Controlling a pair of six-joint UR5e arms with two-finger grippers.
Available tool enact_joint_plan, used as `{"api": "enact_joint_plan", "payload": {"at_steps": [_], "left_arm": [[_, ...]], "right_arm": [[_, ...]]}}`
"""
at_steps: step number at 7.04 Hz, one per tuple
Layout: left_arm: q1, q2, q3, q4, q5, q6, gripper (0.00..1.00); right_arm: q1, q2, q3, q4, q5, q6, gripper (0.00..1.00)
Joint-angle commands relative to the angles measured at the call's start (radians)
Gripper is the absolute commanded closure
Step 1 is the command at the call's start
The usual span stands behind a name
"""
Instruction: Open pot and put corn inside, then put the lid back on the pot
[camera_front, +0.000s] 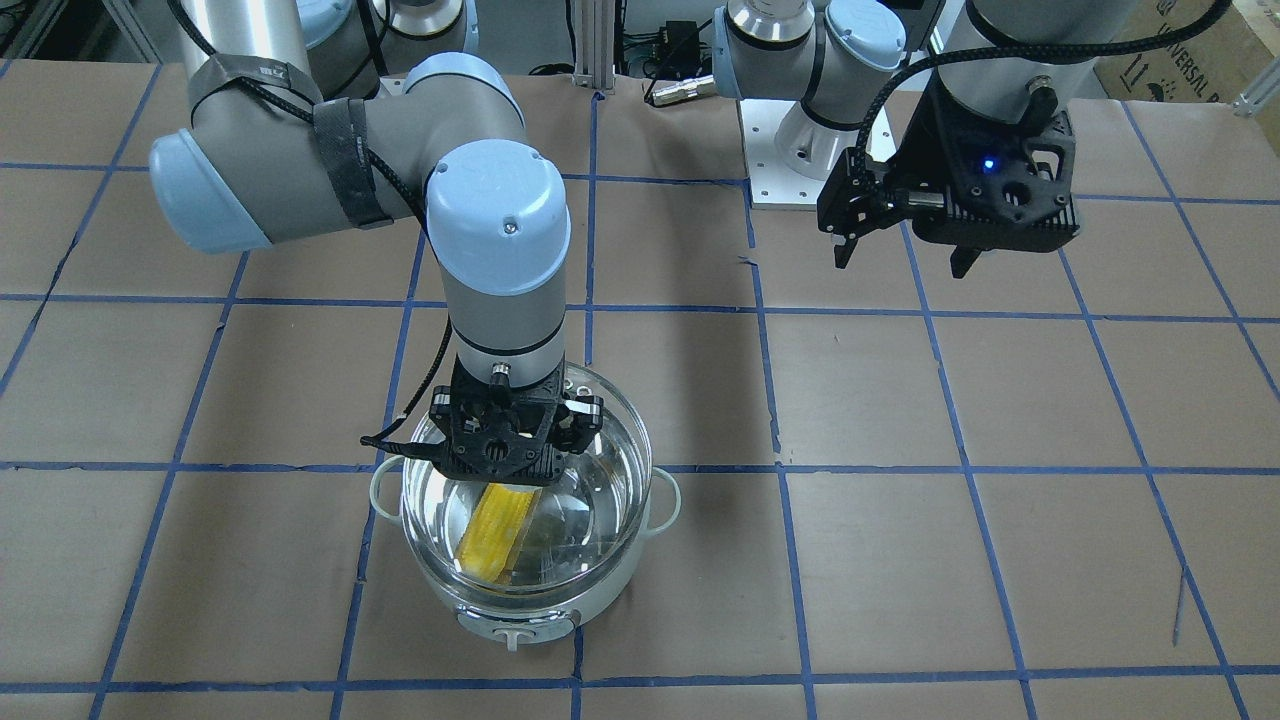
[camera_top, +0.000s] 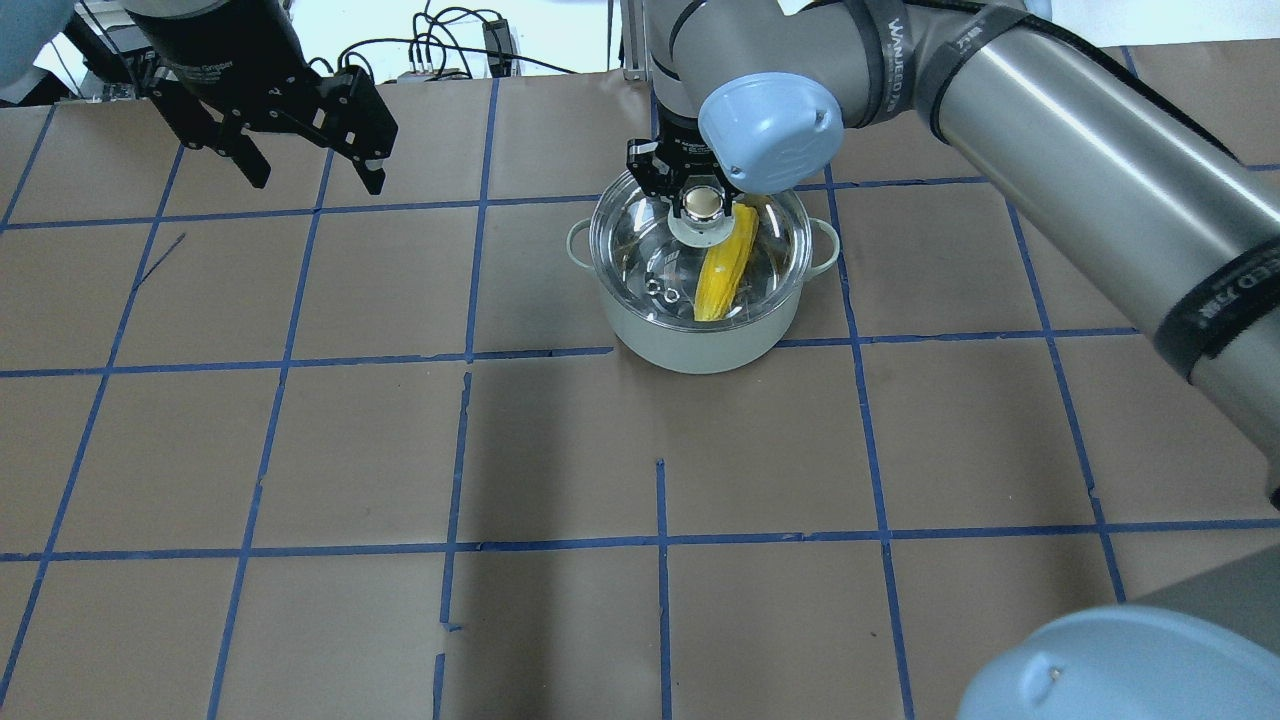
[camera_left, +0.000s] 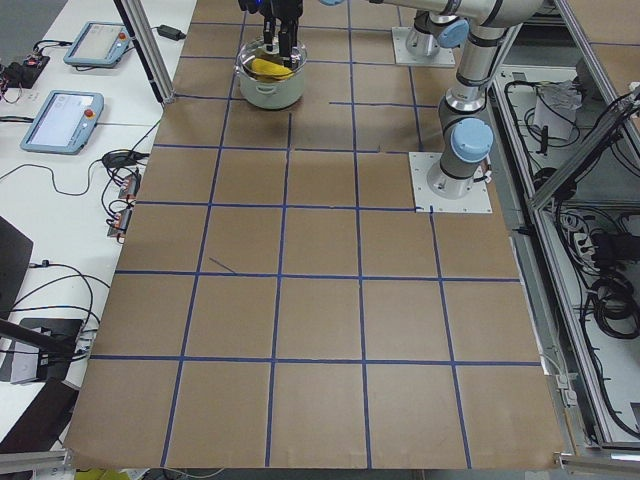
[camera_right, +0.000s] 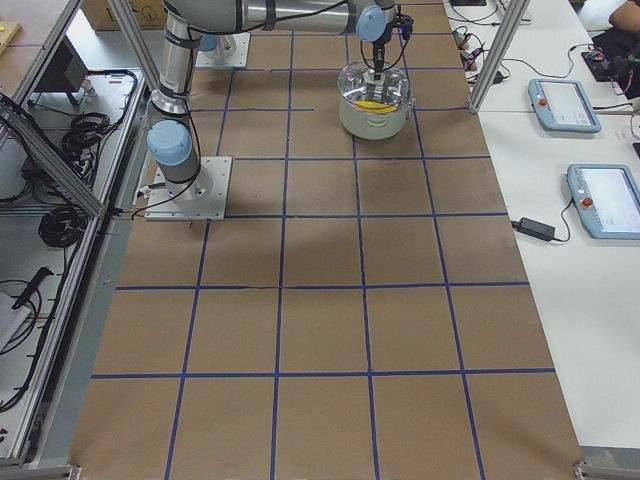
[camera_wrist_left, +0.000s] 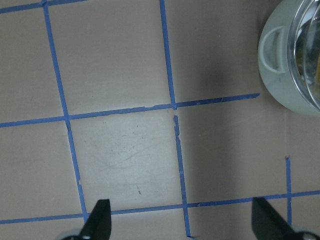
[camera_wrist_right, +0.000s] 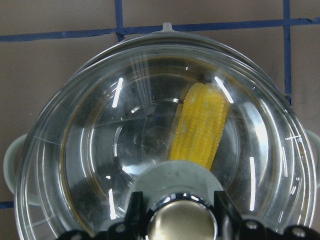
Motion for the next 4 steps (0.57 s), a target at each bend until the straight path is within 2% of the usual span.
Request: {"api": "enact_joint_plan", "payload": {"at_steps": [1, 4], "left_arm": [[0.002, -0.002, 0.007, 0.001, 0.002, -0.001, 0.0], [0.001, -0.001, 0.006, 0.001, 0.003, -0.003, 0.0]], "right_arm": [[0.004, 0.009, 0.001, -0.008, 0.0, 0.002, 0.89], [0.004, 0.017, 0.004, -0.016, 0.0, 0.001, 0.89]]}}
